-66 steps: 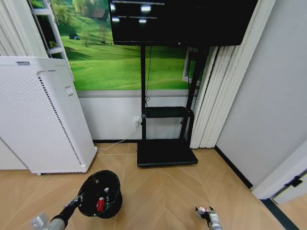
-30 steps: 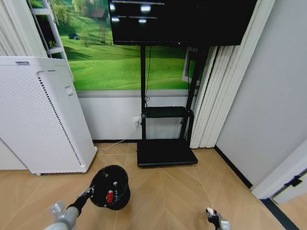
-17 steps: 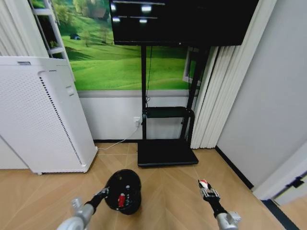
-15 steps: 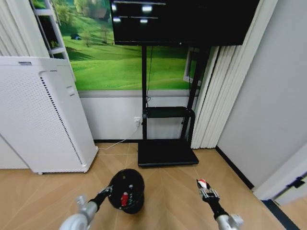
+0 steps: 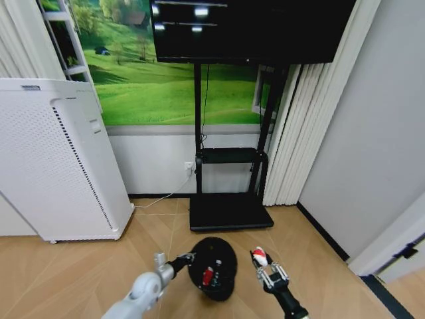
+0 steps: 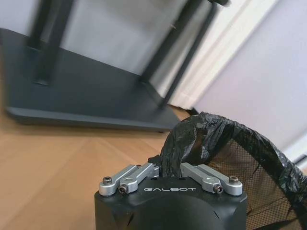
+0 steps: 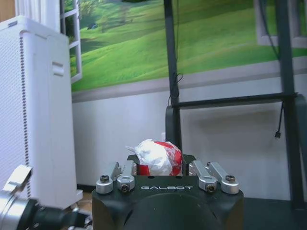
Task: Pick up the trash bin and place the garbage on the floor into it.
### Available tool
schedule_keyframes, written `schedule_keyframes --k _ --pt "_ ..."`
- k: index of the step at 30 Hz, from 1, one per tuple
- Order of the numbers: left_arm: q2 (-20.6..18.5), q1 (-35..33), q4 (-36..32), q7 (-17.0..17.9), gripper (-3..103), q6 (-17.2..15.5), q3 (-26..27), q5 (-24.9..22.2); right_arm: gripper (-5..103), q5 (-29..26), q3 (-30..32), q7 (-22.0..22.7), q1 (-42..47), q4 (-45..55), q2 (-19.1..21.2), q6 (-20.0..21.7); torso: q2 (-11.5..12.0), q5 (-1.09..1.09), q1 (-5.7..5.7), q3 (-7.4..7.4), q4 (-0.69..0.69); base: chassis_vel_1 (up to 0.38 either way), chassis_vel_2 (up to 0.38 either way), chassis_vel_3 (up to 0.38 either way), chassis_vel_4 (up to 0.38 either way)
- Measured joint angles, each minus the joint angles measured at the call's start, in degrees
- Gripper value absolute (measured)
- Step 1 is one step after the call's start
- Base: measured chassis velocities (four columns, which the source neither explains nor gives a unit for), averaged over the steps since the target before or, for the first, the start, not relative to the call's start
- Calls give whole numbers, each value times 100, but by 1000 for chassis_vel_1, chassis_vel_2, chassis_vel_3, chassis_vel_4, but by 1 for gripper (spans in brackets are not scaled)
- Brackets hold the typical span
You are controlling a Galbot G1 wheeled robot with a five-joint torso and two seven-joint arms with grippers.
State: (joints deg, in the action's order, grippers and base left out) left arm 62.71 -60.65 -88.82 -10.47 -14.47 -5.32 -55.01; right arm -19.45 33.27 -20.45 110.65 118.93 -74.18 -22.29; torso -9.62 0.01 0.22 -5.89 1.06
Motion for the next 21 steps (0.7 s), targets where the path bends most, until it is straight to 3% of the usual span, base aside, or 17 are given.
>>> schedule_keyframes --k 5,15,17,20,21 --pt "39 123 -79 -82 6 4 -455 -57 42 368 -141 -156 -179 -292 54 -45 0 0 0 0 -1 0 0 0 0" --pt "17 55 -221 -210 6 21 -582 -19 42 567 -255 -397 -266 -467 165 -103 0 0 0 0 -1 0 0 0 0" --pt "11 25 -248 -211 6 24 -546 -15 49 569 -266 -418 -265 -468 177 -118 0 -1 0 0 -1 0 0 0 0" --pt "7 13 -262 -210 6 28 -524 -12 49 569 -267 -429 -263 -468 177 -127 0 -1 0 0 -1 0 0 0 0" --pt "3 -12 -292 -203 6 32 -484 -10 61 576 -267 -438 -256 -467 172 -144 0 -1 0 0 -1 0 0 0 0"
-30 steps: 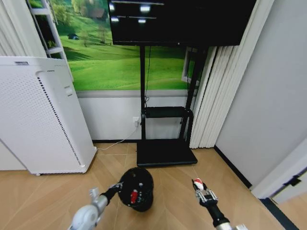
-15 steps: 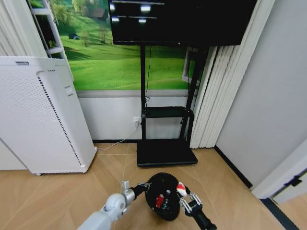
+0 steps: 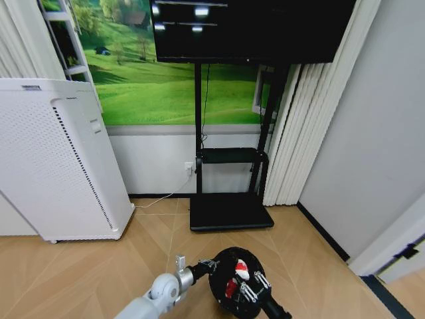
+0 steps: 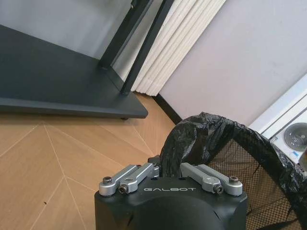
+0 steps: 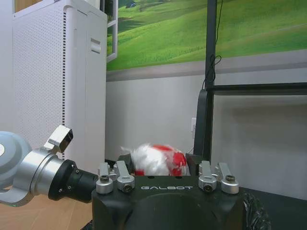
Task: Pick up the trash bin and place the garbage on the floor into it.
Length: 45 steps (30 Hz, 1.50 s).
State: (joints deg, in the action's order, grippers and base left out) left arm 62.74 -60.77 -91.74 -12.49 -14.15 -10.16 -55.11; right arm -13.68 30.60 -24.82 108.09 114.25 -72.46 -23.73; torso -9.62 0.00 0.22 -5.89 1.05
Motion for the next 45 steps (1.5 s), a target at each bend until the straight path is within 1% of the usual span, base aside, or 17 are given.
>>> schedule_keyframes --k 1,2,4,5,7,8,9,11,15,18,20,21,22,25,30,39,45 --pt "-5 -30 -35 12 6 2 50 6 61 57 -1 64 2 -1 -22 -37 0 0 0 0 0 0 0 0 0" --pt "-6 -47 -54 21 6 2 84 10 72 89 -4 126 -2 -10 -42 -80 0 0 0 0 0 0 0 0 0" --pt "-7 -72 -82 40 6 3 135 12 72 106 -5 166 -2 -15 -58 -99 0 0 0 0 0 0 0 0 0" --pt "-10 -99 -105 60 6 4 180 13 83 120 -4 203 -2 -15 -78 -107 0 0 0 0 0 0 0 0 0" --pt "-13 -181 -158 151 6 3 329 79 83 123 6 349 2 18 -108 -109 0 -1 0 0 1 0 0 0 0" --pt "-17 -265 -236 248 6 5 506 172 93 111 30 492 6 65 -132 -86 0 -1 0 0 1 0 0 0 0" --pt "-17 -265 -236 248 6 5 506 172 93 111 30 492 6 65 -132 -86 0 -1 0 0 1 0 0 0 0" --pt "-81 -579 -602 522 6 4 1030 291 99 11 115 939 12 170 -191 10 0 -1 0 0 1 0 0 0 0" --pt "-170 -1032 -1064 756 6 1 1627 310 100 -121 204 1314 -9 257 -224 135 0 -2 0 0 0 0 0 0 0" --pt "-241 -1992 -1863 1195 6 -106 2977 214 100 -366 387 1513 -119 306 -234 274 -1 -1 0 1 -1 0 0 0 0" --pt "-219 -2442 -2123 1380 6 -170 3556 218 100 -458 430 1602 -176 330 -234 318 -1 2 0 1 -1 0 0 0 0" --pt "-147 -2791 -2302 1501 6 -220 4057 245 100 -498 463 1674 -232 346 -247 336 -1 -4 0 1 -3 0 0 0 0" --pt "-147 -2791 -2302 1501 6 -220 4057 245 100 -498 463 1674 -232 346 -247 336 -1 -4 0 1 -3 0 0 0 0" --pt "189 -3759 -2705 1742 6 -241 5355 288 100 -513 534 1733 -328 357 -354 356 -2 0 0 1 0 0 0 0 0" --pt "478 -4547 -2979 1927 6 -253 6072 166 100 -493 702 1785 -304 340 -555 333 -1 1 -1 1 -1 48 55 -33 -34" --pt "1046 -5555 -3079 1861 6 -194 7157 -413 100 -547 1005 1774 -359 132 -796 191 -2 -1 -1 1 -1 168 159 -174 -161" --pt "1189 -5817 -2887 1886 6 -137 7322 -505 100 -680 1091 1797 -397 -19 -763 114 -1 -1 -1 1 -2 244 249 -232 -238"
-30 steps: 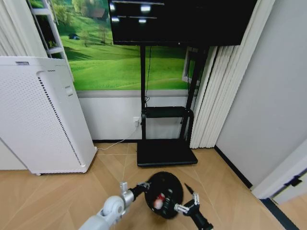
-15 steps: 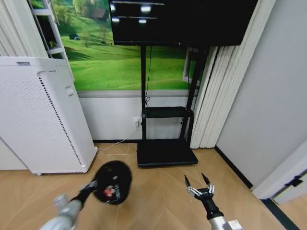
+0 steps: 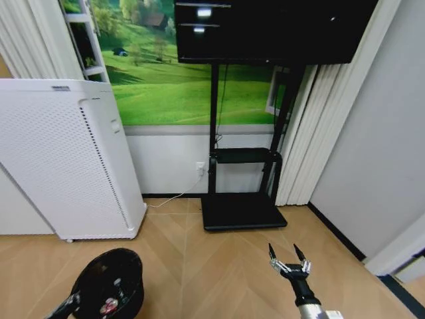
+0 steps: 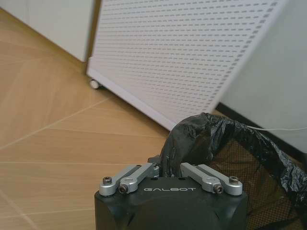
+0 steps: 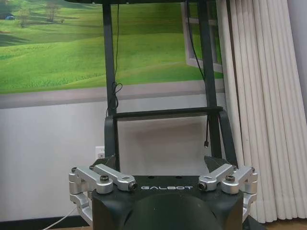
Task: Pick up the trash bin and place the garbage on the floor into it.
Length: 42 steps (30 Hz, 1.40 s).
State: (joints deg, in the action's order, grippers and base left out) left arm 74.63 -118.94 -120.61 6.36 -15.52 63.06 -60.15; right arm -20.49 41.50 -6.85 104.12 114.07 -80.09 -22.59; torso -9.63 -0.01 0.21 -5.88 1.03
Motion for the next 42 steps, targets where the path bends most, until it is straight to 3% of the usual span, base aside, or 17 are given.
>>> schedule_keyframes --k 7,16,18,24,26,33,42 --pt "196 -167 51 301 6 -52 -23 70 100 -156 78 56 -171 -82 47 -3 1 1 1 0 3 212 164 -213 -192" --pt "274 -313 168 377 6 -57 -54 365 100 -291 86 31 -322 -242 66 3 1 4 1 -1 2 -24 -12 26 1" --pt "246 -275 412 254 6 16 -61 718 100 -353 69 -3 -345 -351 64 -38 1 3 1 0 1 -23 -30 36 17" --pt "230 -135 673 55 6 56 -110 903 100 -416 55 -61 -340 -469 105 -99 1 1 1 0 2 0 0 0 0" --pt "255 -35 840 -203 6 133 -206 1037 100 -479 55 -69 -342 -496 140 -107 1 1 1 0 2 0 0 0 0" --pt "324 57 1127 -584 6 221 -528 1452 100 -507 45 -108 -311 -516 215 -127 1 3 1 0 2 0 0 0 0" --pt "330 -82 1369 -682 6 368 -518 1683 100 -549 38 -131 -352 -541 247 -143 1 1 1 0 2 0 0 0 0"
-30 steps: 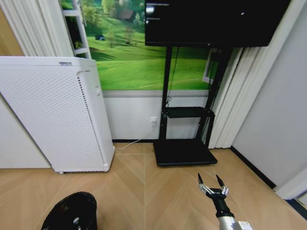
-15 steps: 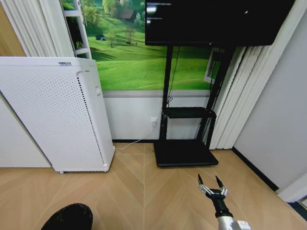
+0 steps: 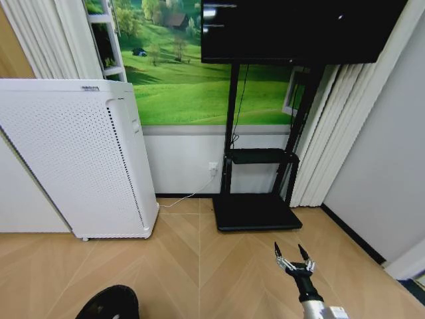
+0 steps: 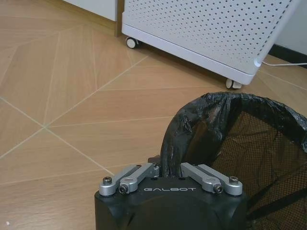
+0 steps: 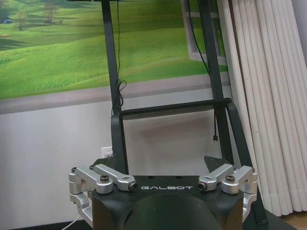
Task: Pick up the trash bin and place the garbage on the floor into it.
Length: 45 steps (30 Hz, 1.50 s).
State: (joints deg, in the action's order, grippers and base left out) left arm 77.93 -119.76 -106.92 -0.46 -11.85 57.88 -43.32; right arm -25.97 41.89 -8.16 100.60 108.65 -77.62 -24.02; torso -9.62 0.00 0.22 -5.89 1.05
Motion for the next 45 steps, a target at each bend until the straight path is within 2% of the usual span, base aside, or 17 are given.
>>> schedule_keyframes --k 9,11,12,14,18,23,24,26,27,29,32,34,38,40,41,43,45 --pt "91 -75 124 77 3 153 143 -96 100 24 -40 15 -113 -120 -54 -48 0 1 0 0 -1 0 0 0 0" --pt "107 1 226 113 14 213 167 -109 100 54 -33 15 -92 -163 -52 -104 0 0 0 0 -1 0 0 0 0" --pt "107 1 226 113 14 213 167 -109 100 54 -33 15 -92 -163 -52 -104 0 0 0 0 -1 0 0 0 0" --pt "102 70 279 113 24 229 230 -186 100 55 6 -19 -13 -208 -39 -167 0 -1 0 0 0 0 0 0 0" --pt "76 117 278 112 35 241 339 -265 100 37 66 -30 46 -257 -29 -223 0 0 0 0 0 0 0 0 0" --pt "51 84 -154 68 57 285 646 -442 100 -93 256 -37 75 -308 15 -252 0 0 0 0 0 0 0 0 0" --pt "51 84 -154 68 57 285 646 -442 100 -93 256 -37 75 -308 15 -252 0 0 0 0 0 0 0 0 0" --pt "53 114 -288 3 62 363 750 -286 100 -132 305 -37 75 -319 22 -252 0 2 0 0 -1 0 0 0 0" --pt "53 177 -360 -60 73 480 798 -101 100 -145 328 -37 77 -331 21 -252 0 2 0 0 0 0 0 0 0" --pt "58 220 -434 -123 73 589 822 44 100 -156 357 -32 90 -331 10 -251 0 -1 0 0 -1 0 0 0 0" --pt "99 261 -748 -324 84 839 831 238 100 -185 449 -25 170 -261 -31 -237 0 1 0 0 0 0 0 0 0" --pt "182 305 -1397 -570 98 986 733 802 100 -248 585 -24 373 -31 -76 -184 0 0 0 0 -1 0 0 0 0" --pt "173 395 -1939 -637 100 982 434 1265 100 -257 618 -23 564 200 -116 -142 0 2 0 0 -2 0 0 0 0" --pt "-49 587 -2518 -634 100 884 -187 1768 100 -108 562 -16 839 534 -229 -100 0 1 0 0 -1 0 0 0 0" --pt "-49 587 -2518 -634 100 884 -187 1768 100 -108 562 -16 839 534 -229 -100 0 1 0 0 -1 0 0 0 0" --pt "-313 755 -2943 -591 100 706 -693 1956 100 139 405 -7 1121 928 -419 -34 0 -1 0 0 3 0 0 0 0" --pt "-329 687 -3159 -592 100 661 -899 2077 100 370 236 -37 1244 1211 -469 122 0 -1 0 0 2 0 0 0 0"
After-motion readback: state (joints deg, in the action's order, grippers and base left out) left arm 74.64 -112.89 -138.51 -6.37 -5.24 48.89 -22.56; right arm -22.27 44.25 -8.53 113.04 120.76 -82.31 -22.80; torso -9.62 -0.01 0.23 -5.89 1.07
